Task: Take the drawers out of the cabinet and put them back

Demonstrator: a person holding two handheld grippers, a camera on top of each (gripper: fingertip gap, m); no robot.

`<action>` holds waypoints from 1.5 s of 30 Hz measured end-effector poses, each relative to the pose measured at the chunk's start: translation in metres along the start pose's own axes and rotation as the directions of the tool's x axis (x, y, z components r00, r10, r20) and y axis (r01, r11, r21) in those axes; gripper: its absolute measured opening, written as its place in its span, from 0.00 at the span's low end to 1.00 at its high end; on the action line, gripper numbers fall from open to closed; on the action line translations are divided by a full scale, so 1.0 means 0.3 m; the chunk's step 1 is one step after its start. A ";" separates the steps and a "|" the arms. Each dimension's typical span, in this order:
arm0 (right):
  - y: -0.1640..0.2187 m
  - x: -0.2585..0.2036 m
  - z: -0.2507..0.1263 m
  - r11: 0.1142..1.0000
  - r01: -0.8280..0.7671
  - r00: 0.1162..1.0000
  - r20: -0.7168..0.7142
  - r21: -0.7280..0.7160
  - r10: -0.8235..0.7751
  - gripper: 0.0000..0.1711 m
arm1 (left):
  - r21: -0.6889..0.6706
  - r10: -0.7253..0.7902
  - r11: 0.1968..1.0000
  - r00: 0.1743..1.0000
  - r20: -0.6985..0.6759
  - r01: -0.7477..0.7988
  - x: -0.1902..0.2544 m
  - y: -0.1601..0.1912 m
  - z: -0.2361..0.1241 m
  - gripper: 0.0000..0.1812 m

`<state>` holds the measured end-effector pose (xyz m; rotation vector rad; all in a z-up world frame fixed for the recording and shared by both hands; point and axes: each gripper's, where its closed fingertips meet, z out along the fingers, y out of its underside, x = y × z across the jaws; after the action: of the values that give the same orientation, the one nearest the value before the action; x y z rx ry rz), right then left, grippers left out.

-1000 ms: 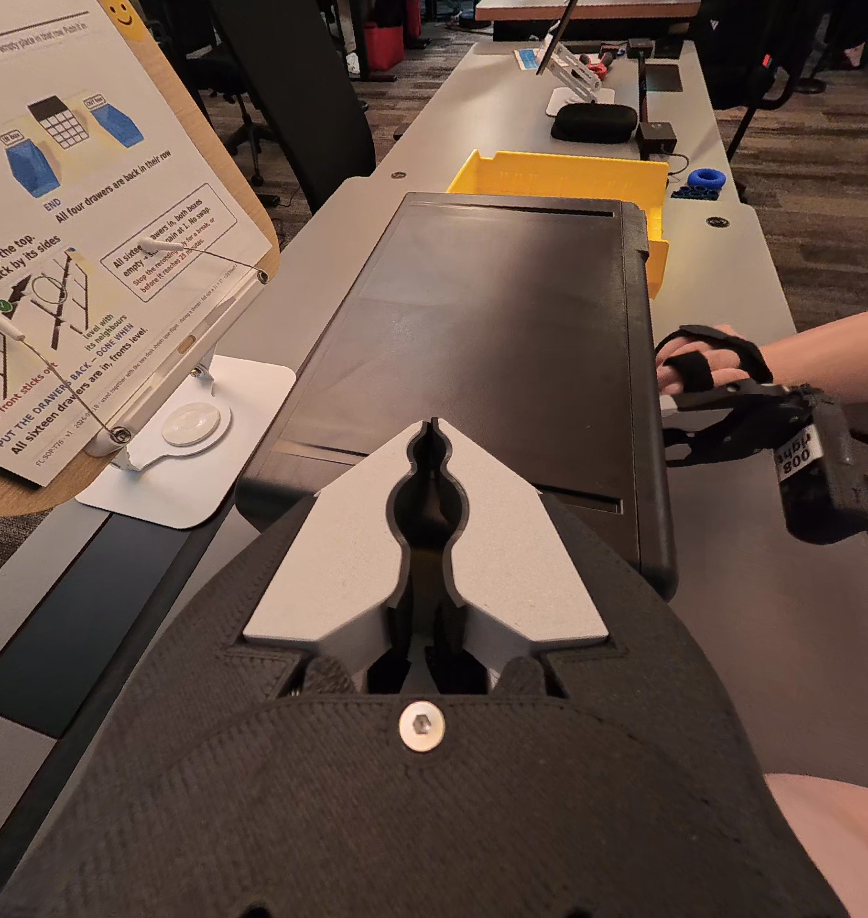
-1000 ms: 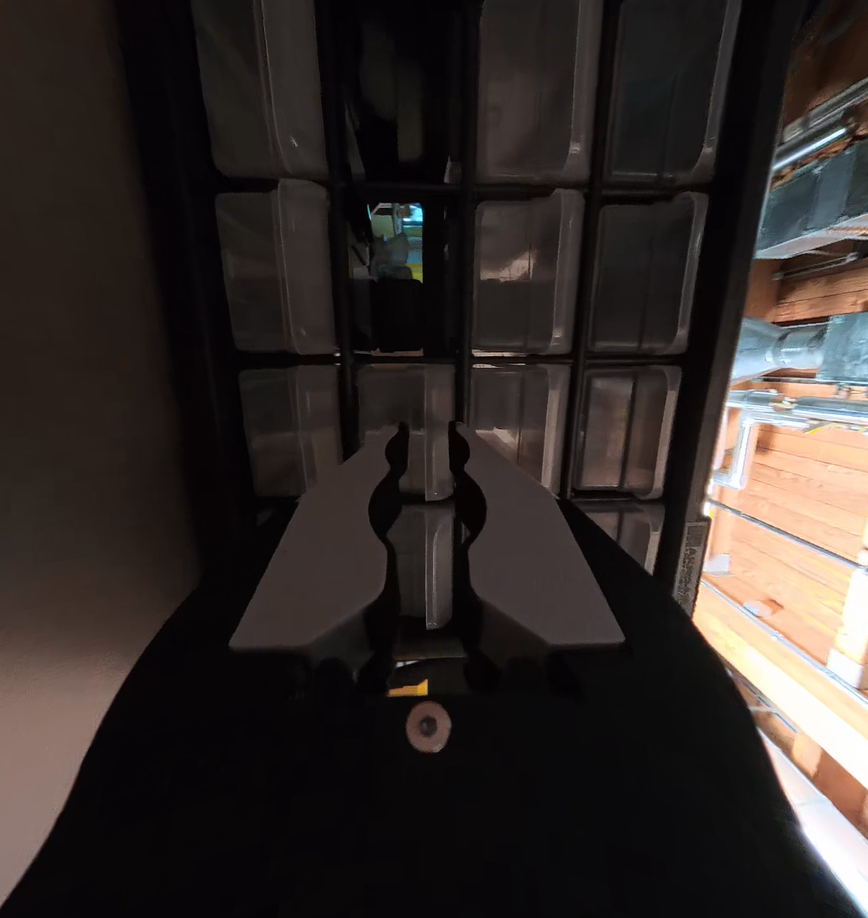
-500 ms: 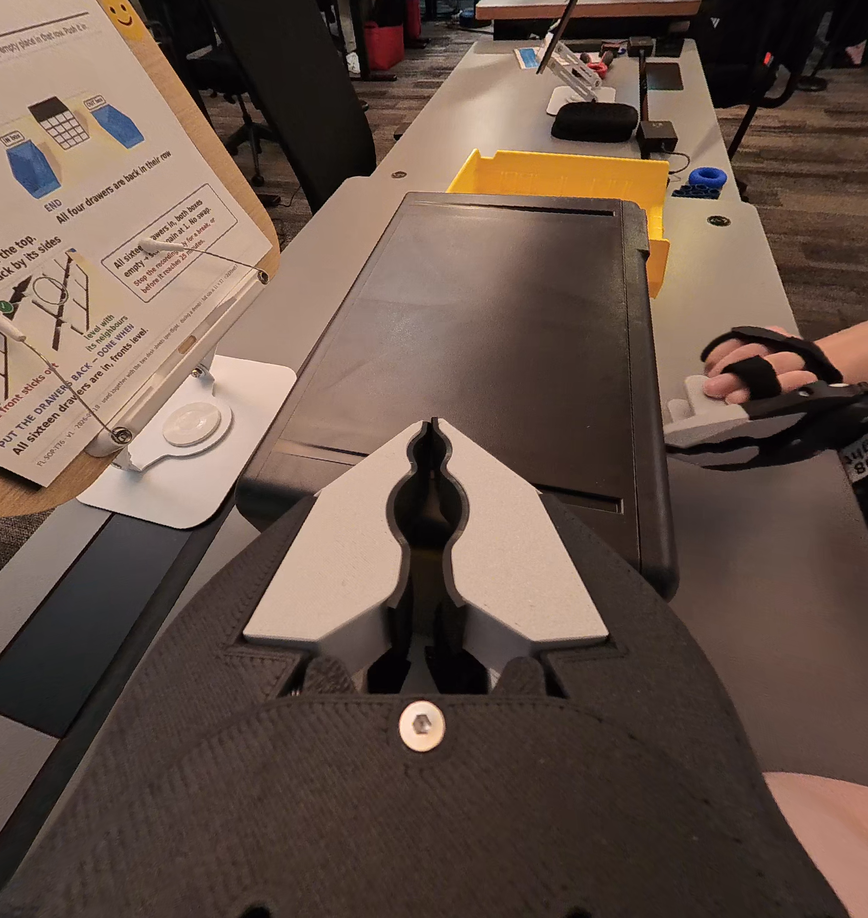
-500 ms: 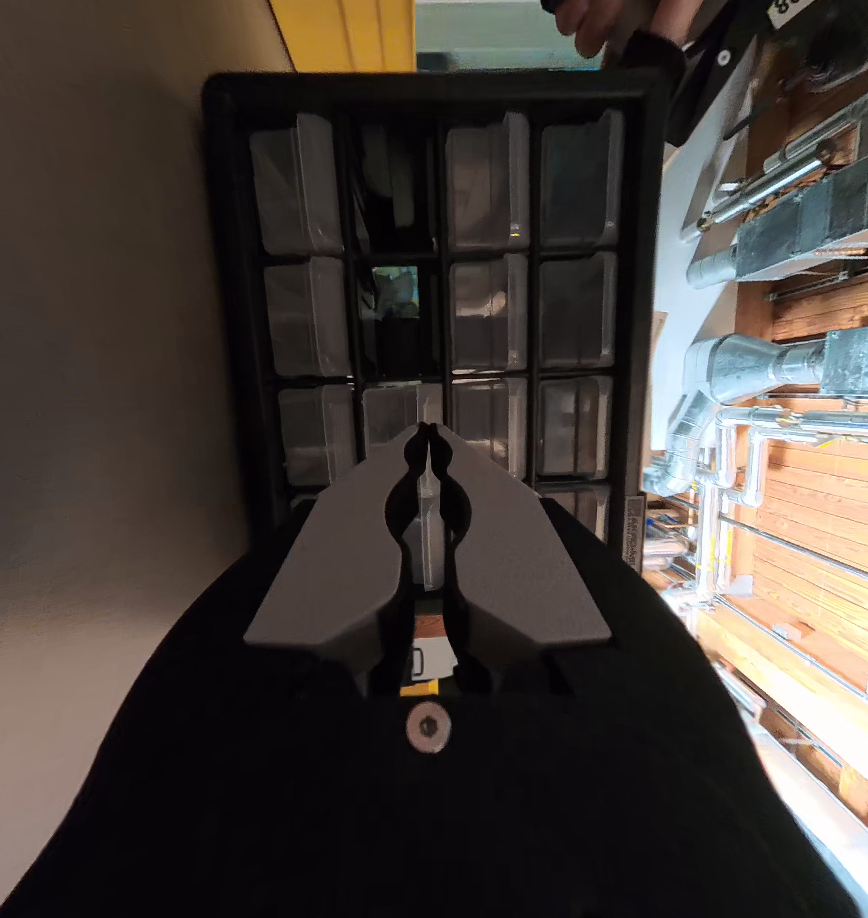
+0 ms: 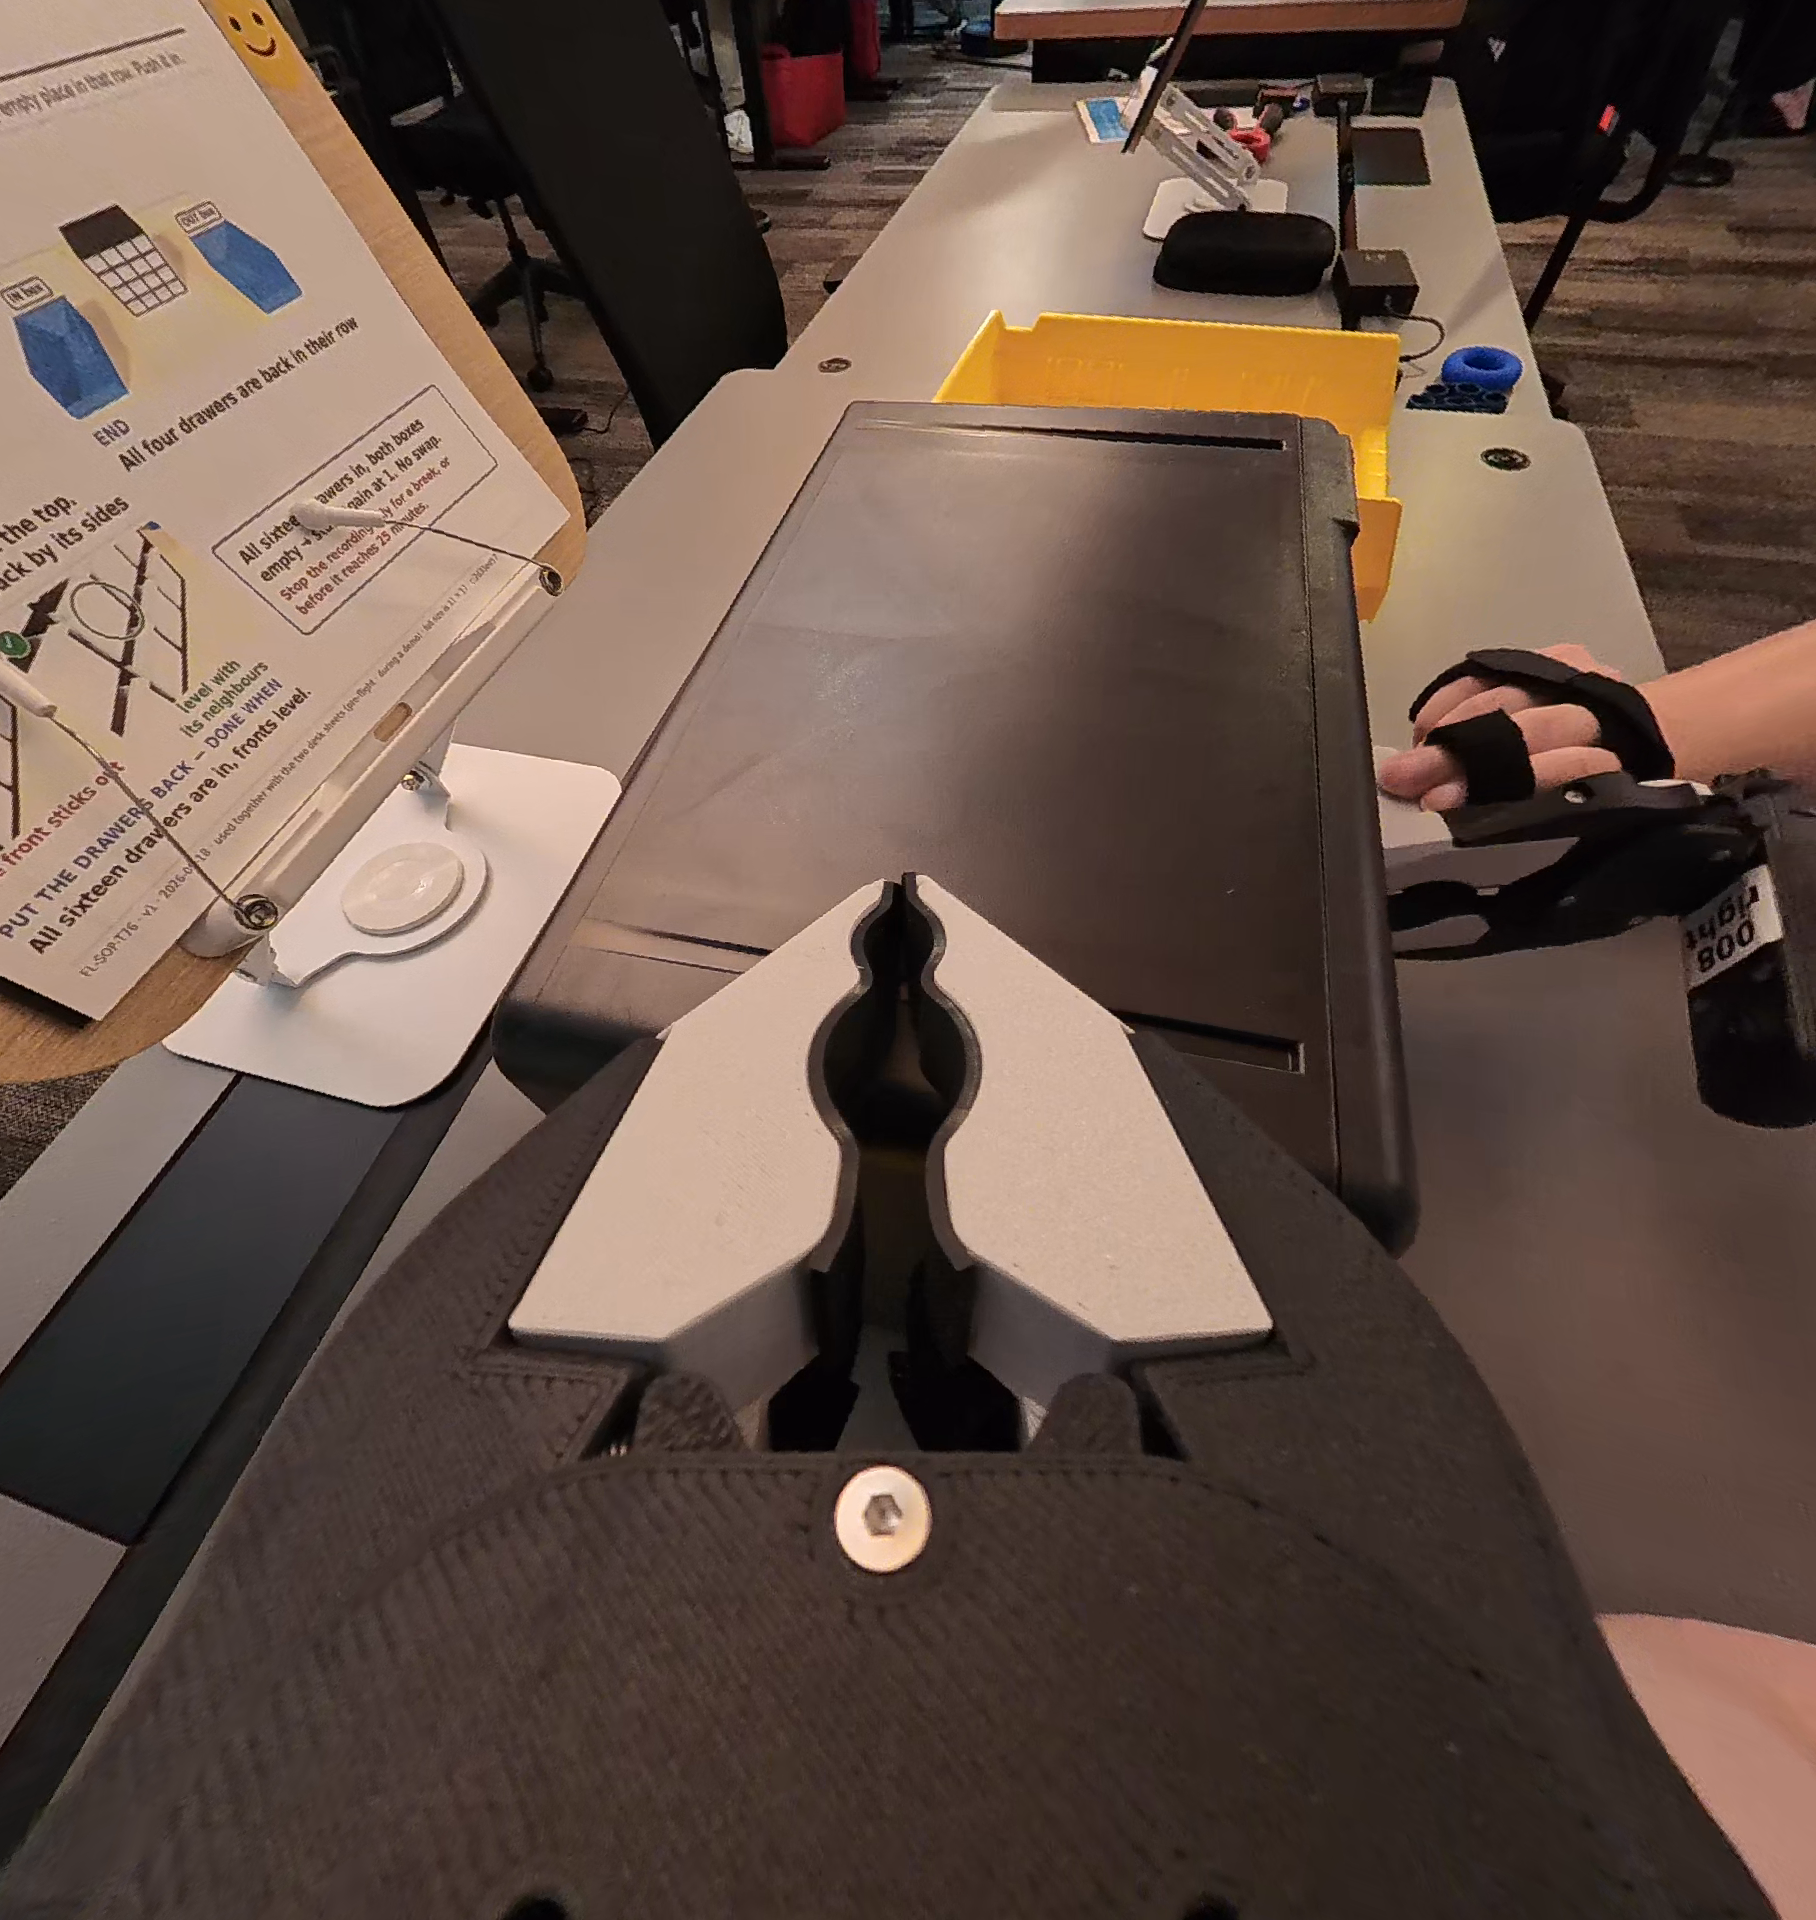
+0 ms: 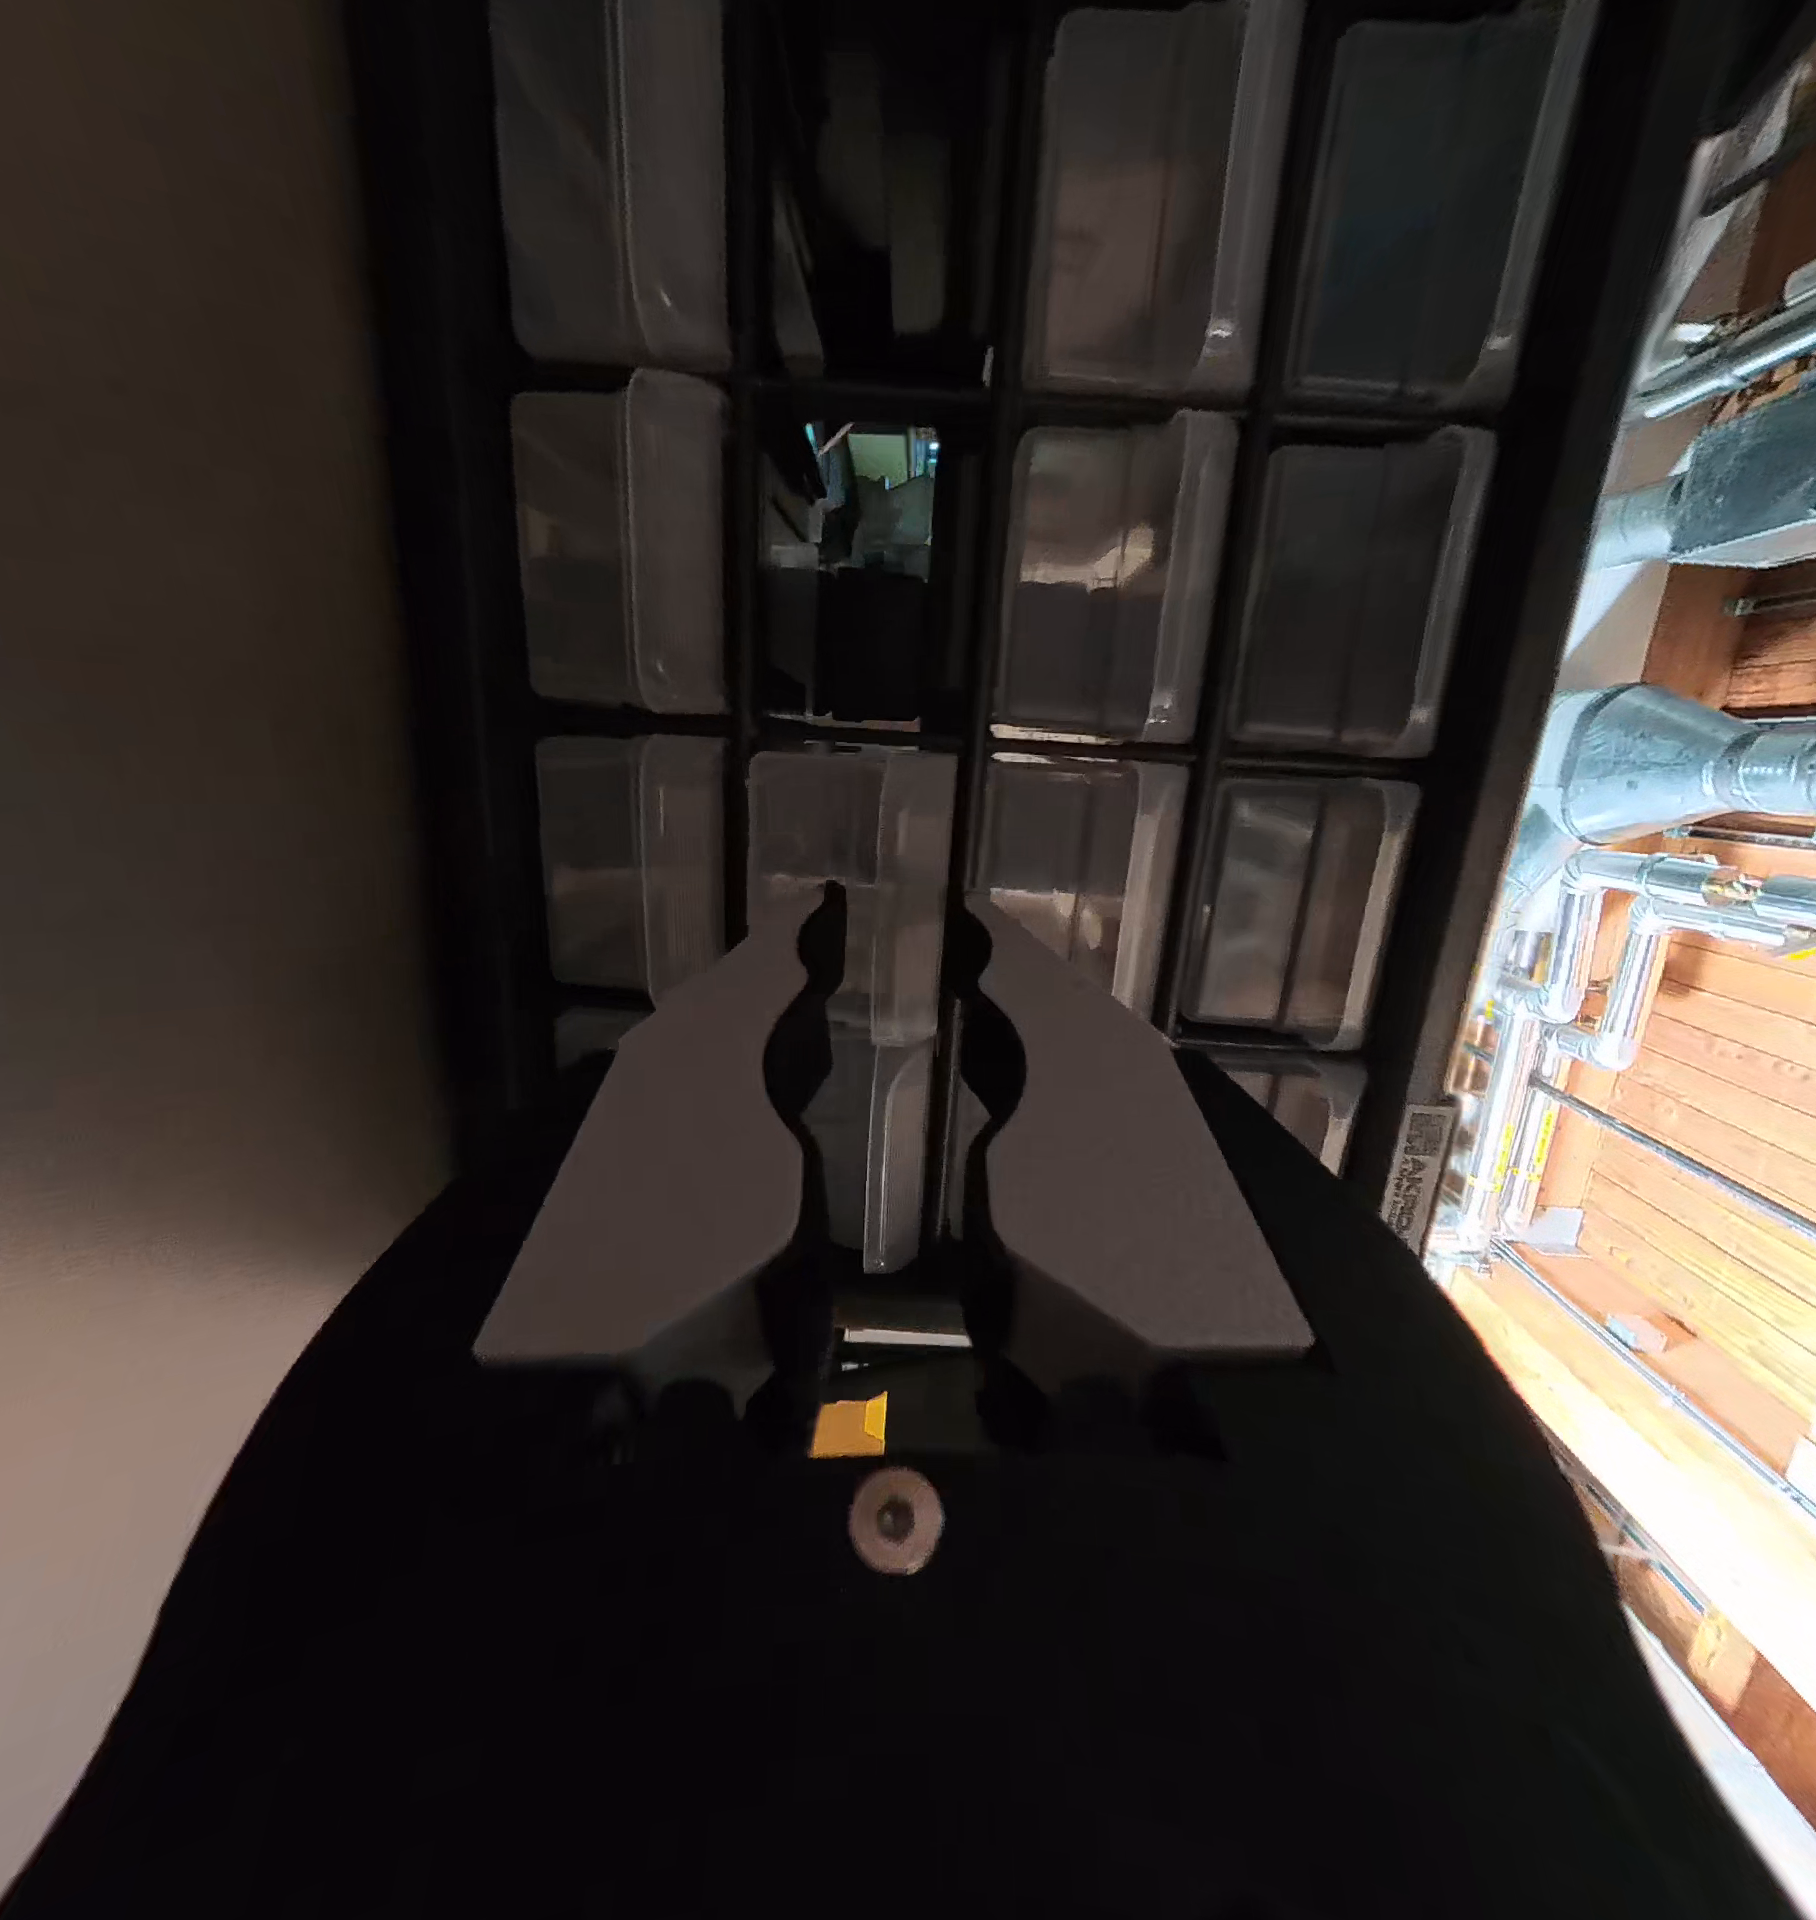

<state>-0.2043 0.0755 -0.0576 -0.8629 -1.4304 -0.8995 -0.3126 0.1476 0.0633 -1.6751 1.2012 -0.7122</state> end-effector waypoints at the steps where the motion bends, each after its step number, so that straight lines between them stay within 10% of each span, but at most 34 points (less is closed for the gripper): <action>1: -0.005 0.001 -0.003 1.000 -0.007 1.000 0.010 0.005 0.007 0.10 | 0.001 -0.001 1.000 1.000 -0.002 0.001 0.000 0.000 0.000 0.00; 29: -0.086 0.014 -0.152 0.975 -0.188 0.966 0.203 0.120 0.161 0.15 | 0.008 -0.013 1.000 1.000 -0.004 0.013 -0.001 0.000 -0.001 0.00; 45: -0.063 -0.061 -0.109 0.955 -0.273 0.498 0.833 -0.113 0.241 0.10 | 0.006 -0.014 1.000 1.000 -0.003 0.014 0.000 0.001 -0.001 0.00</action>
<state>-0.2065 0.0378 -0.0760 -1.5739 -2.0444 -0.1613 -0.3129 0.1476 0.0632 -1.6791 1.1900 -0.7266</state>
